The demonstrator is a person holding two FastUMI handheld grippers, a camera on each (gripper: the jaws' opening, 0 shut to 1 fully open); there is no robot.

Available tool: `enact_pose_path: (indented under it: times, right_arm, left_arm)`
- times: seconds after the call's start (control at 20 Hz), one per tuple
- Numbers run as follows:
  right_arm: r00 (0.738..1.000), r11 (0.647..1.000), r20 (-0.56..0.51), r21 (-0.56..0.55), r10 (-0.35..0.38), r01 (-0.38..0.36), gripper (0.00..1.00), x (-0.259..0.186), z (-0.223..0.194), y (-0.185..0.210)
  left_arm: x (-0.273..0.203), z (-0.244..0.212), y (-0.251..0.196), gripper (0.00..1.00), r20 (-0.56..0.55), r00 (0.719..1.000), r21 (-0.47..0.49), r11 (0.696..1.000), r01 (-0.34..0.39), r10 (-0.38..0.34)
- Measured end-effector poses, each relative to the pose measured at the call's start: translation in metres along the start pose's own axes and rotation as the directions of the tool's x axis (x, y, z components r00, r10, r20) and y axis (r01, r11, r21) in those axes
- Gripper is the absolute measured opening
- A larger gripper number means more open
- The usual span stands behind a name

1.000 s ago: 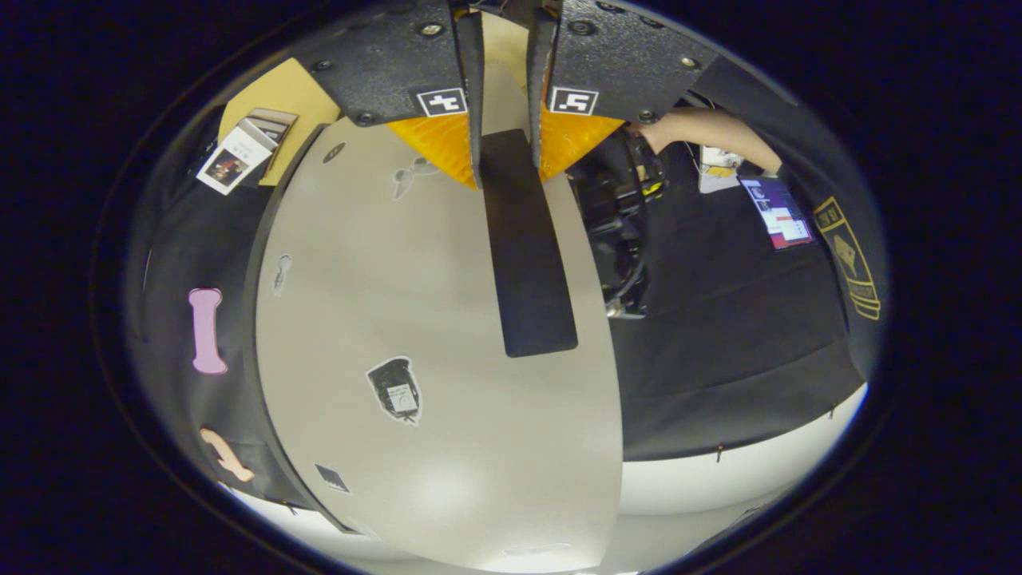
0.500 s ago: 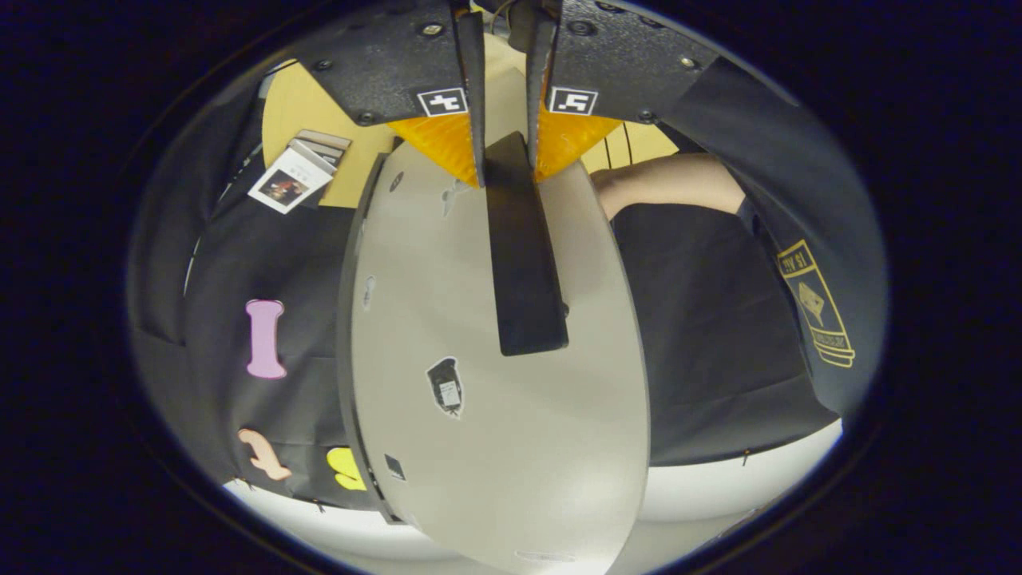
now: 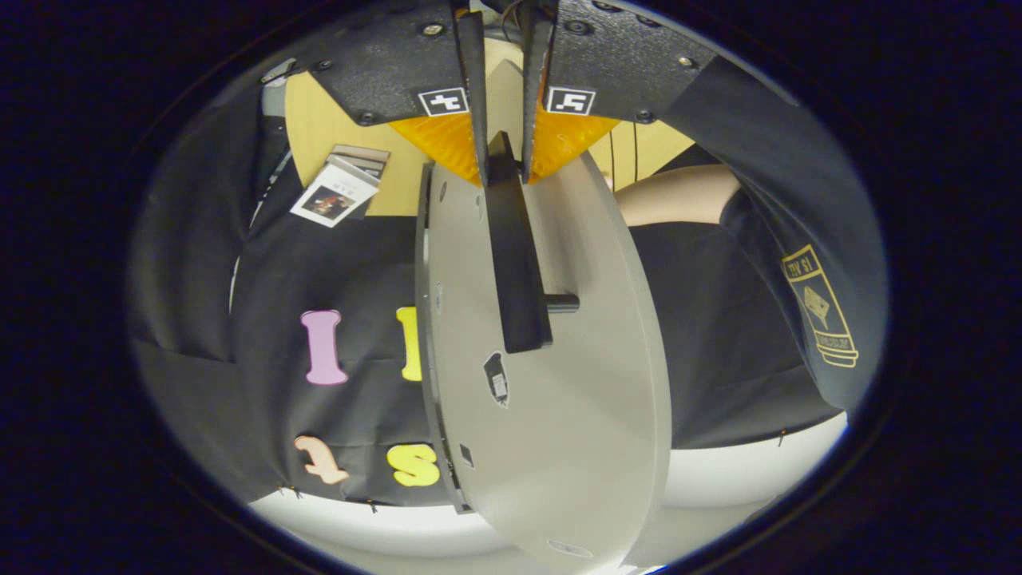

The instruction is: Open the cabinet door with the right hand, grasp the bottle in the cabinet with the left hand and place it on the coaster, then close the cabinet door with the right hand.

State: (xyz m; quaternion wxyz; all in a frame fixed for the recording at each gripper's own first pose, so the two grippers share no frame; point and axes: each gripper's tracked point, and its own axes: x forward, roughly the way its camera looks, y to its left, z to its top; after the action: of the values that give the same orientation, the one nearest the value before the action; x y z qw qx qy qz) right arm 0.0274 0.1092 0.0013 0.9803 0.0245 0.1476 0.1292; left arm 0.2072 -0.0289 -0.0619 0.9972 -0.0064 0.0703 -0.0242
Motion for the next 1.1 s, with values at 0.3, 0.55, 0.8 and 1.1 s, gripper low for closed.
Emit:
enact_pose_path:
  times: [0.3,0.55,0.8,1.1]
  right_arm:
    - [0.980,0.981,0.078,-0.049,-0.182,0.186,0.18,-0.026,0.014,-0.052]
    - [0.969,0.980,0.176,-0.074,-0.171,0.186,0.16,-0.036,0.030,-0.058]
    - [0.911,0.959,0.316,-0.012,-0.265,0.284,1.00,-0.062,0.055,-0.093]
    - [0.913,0.966,0.327,0.005,-0.245,0.258,1.00,-0.059,0.051,-0.094]
  left_arm:
    - [0.021,-0.005,0.004,0.95,-0.014,1.000,-0.002,1.000,-0.026,0.026]
    - [0.023,-0.005,0.003,0.95,-0.014,0.999,-0.020,0.999,-0.045,0.044]
    - [0.025,-0.006,0.005,0.95,-0.024,0.998,-0.015,0.998,-0.054,0.054]
    - [0.027,-0.008,0.010,0.85,-0.040,0.994,-0.019,0.995,-0.098,0.097]
